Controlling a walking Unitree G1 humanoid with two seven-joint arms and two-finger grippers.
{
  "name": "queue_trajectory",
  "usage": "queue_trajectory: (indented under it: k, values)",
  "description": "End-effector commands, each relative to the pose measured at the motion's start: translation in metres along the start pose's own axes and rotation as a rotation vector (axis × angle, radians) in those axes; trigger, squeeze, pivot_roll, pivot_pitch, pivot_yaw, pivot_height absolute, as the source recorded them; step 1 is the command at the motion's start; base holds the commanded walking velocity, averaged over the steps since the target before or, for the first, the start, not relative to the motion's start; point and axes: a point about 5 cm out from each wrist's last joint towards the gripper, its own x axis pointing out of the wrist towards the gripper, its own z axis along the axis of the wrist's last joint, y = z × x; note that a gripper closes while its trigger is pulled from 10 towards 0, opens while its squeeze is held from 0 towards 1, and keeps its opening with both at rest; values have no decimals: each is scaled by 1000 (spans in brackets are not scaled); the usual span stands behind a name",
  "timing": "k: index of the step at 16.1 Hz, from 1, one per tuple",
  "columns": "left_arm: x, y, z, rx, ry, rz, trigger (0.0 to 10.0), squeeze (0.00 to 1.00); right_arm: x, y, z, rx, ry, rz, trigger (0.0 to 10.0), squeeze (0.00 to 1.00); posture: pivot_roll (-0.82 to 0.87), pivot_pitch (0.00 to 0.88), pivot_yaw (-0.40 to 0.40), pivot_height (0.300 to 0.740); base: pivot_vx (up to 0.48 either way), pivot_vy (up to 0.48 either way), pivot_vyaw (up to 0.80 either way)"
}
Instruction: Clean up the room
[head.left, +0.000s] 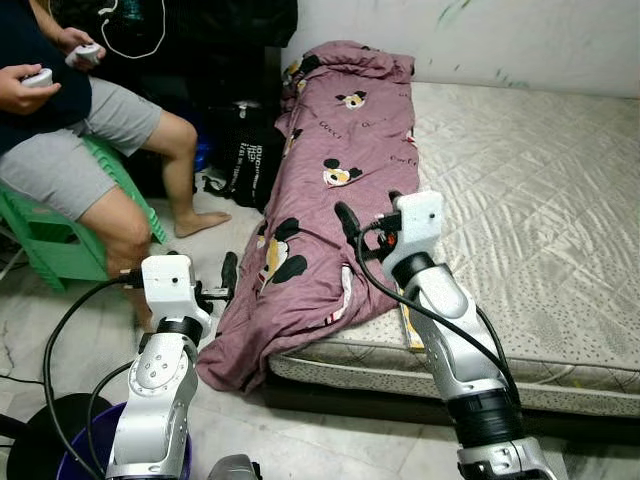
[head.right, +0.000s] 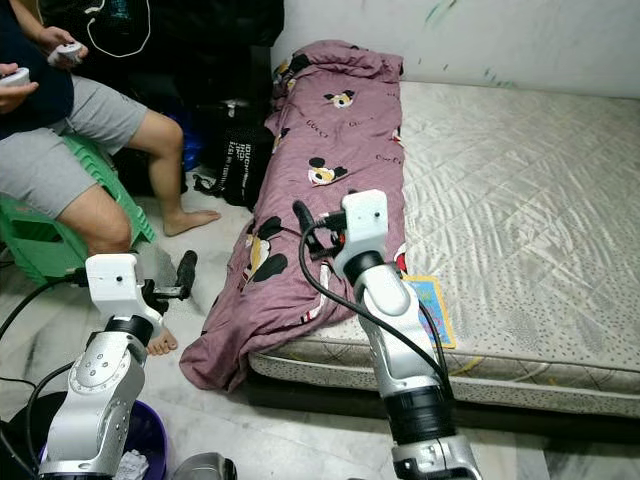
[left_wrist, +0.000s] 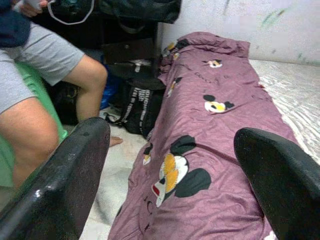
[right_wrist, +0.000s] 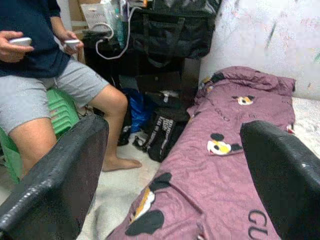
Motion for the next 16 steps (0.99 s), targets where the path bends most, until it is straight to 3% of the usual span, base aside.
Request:
queue_trajectory:
  k: [1,11,16]
  values:
    - [3,-3,6,4,-24,-27,10000,0,-2,-4,4,-6,-23,-19,10000,0,-78,0,-5,740,262,0,0]
    - [8,-7,9,6,-26,-62,10000,0,-7,-8,4,-8,-21,-49,10000,0,-92,0,11,740,276,0,0]
    - [10,-8,10,-12,-26,-49,10000,0,-8,-8,3,-10,-22,-56,10000,0,-92,0,18,740,0,0,0]
